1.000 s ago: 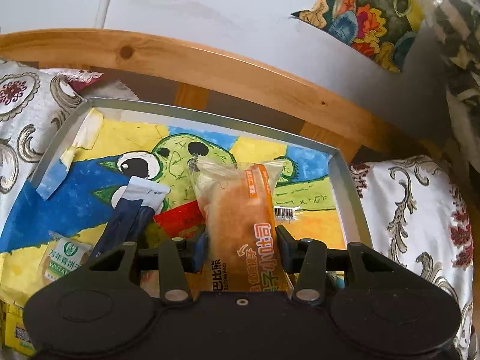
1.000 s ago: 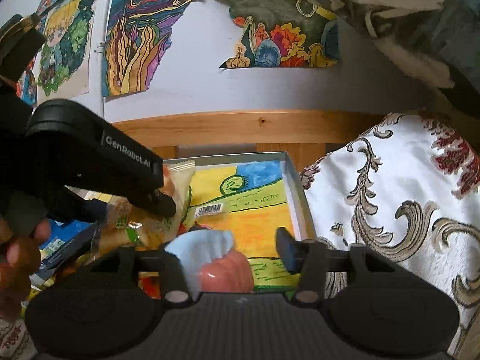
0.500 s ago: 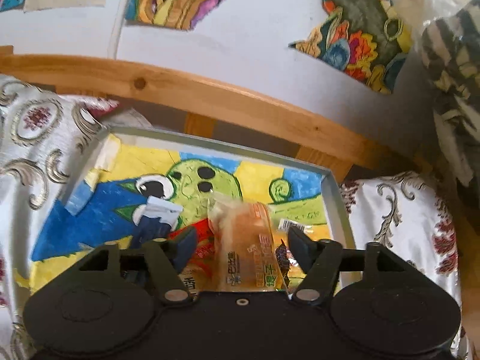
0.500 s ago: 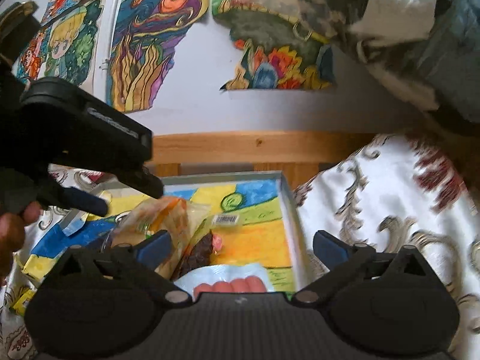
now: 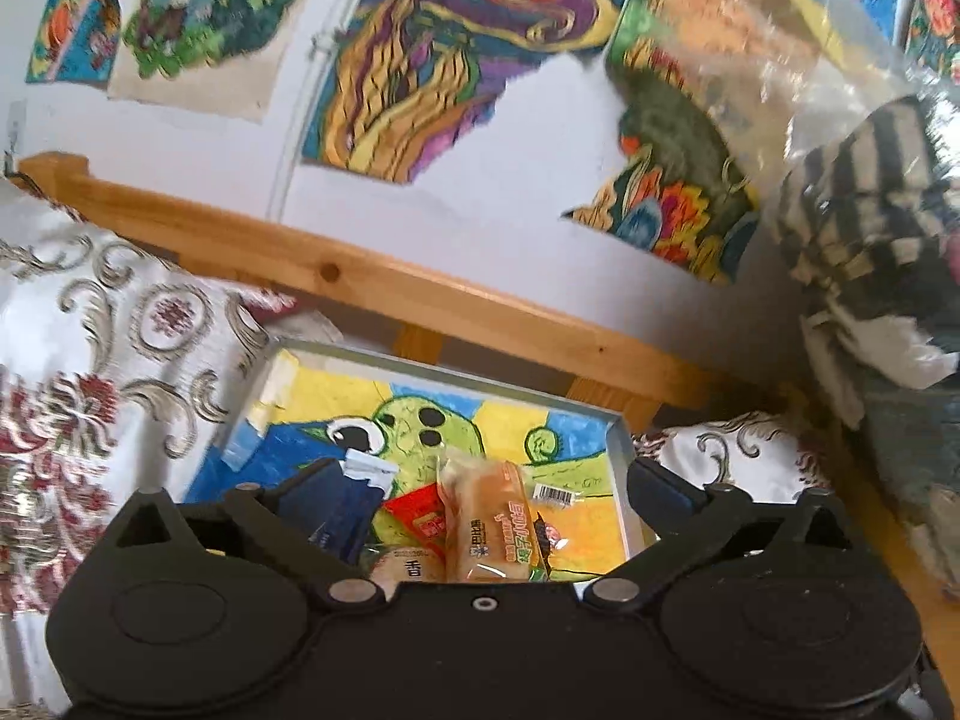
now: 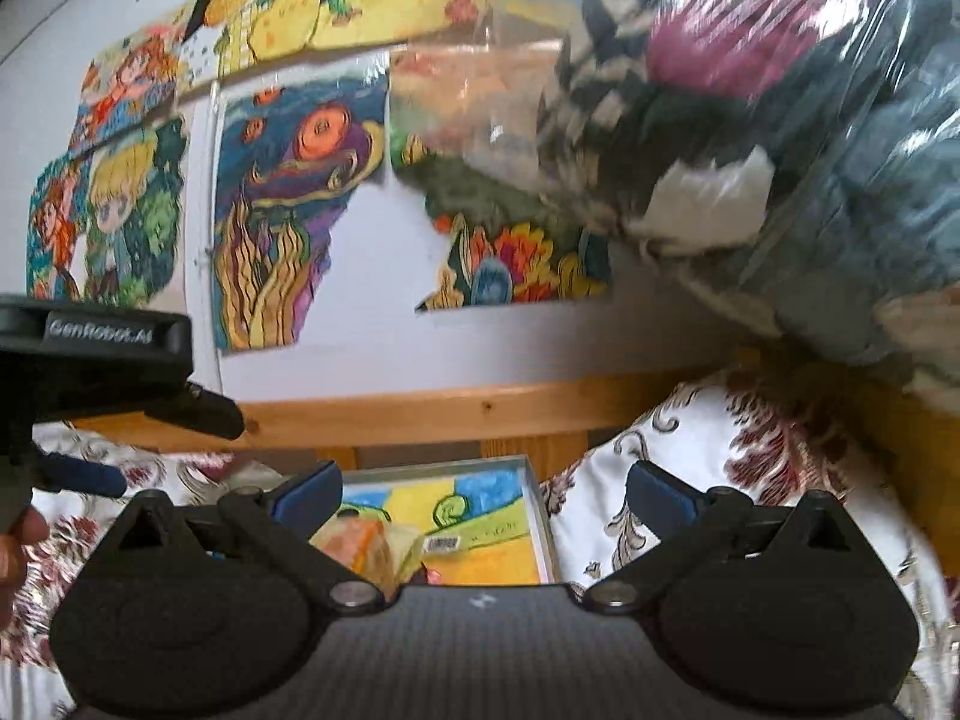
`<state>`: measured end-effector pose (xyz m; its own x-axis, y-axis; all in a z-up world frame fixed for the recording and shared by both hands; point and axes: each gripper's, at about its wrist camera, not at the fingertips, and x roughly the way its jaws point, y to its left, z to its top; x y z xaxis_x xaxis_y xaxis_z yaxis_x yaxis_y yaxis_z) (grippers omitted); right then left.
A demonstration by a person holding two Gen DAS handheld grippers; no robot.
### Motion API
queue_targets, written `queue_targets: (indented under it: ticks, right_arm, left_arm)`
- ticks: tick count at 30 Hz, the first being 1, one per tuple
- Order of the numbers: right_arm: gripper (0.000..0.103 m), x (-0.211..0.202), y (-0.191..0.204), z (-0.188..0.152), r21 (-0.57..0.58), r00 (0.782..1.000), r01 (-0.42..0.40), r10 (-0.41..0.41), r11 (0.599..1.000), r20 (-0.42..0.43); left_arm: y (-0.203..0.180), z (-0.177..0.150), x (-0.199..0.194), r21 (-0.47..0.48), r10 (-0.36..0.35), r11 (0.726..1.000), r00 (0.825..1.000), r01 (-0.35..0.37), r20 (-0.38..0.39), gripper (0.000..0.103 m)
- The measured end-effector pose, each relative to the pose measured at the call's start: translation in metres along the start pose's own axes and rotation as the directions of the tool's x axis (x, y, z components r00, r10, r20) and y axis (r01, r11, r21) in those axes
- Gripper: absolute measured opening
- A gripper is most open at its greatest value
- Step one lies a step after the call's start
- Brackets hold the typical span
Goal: Organize snacks
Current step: 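Lower the bread into the tray and open the left tool while the right tool releases the sausage packet, then withdraw both open tools from the tray back over the bed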
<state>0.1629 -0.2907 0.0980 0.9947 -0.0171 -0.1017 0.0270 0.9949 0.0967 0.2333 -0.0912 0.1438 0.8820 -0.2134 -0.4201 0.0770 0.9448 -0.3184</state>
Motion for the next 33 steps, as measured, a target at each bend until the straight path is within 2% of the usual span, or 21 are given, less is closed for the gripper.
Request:
queue_targets:
  ticks: [7, 13, 17, 22, 28, 33]
  right_arm:
    - [0.103, -0.048, 0.015, 0.016, -0.020, 0.999, -0.003, 0.003, 1.000, 0.037]
    - [0.103, -0.085, 0.032, 0.011, -0.071, 0.999, -0.006, 0.010, 0.997, 0.050]
    - [0.103, -0.097, 0.045, 0.006, -0.105, 1.000, 0.003, -0.001, 0.994, 0.025]
    - [0.103, -0.109, 0.045, -0.001, -0.074, 0.998, -0.051, 0.048, 0.996, -0.039]
    - [0.103, -0.122, 0.047, -0.012, -0.069, 0.997, -0.020, 0.015, 0.997, -0.078]
    - [0.103, -0.133, 0.054, -0.025, -0.087, 0.994, -0.013, 0.003, 0.996, -0.110]
  left_arm:
    - [0.010, -0.006, -0.057, 0.022, -0.002, 1.000, 0.999, 0.001, 0.054, 0.102]
    - [0.029, -0.020, -0.094, -0.022, -0.023, 0.999, 0.999, 0.024, 0.038, 0.102]
    - [0.041, -0.033, -0.111, -0.016, -0.023, 1.000, 1.000, 0.023, 0.022, 0.102]
    - [0.055, -0.051, -0.127, 0.034, -0.005, 0.999, 1.000, 0.005, 0.019, 0.102]
    - [0.070, -0.074, -0.144, 0.126, 0.059, 0.990, 0.997, -0.064, 0.046, 0.102]
    - [0.078, -0.093, -0.153, 0.166, 0.073, 0.983, 0.996, -0.079, 0.042, 0.102]
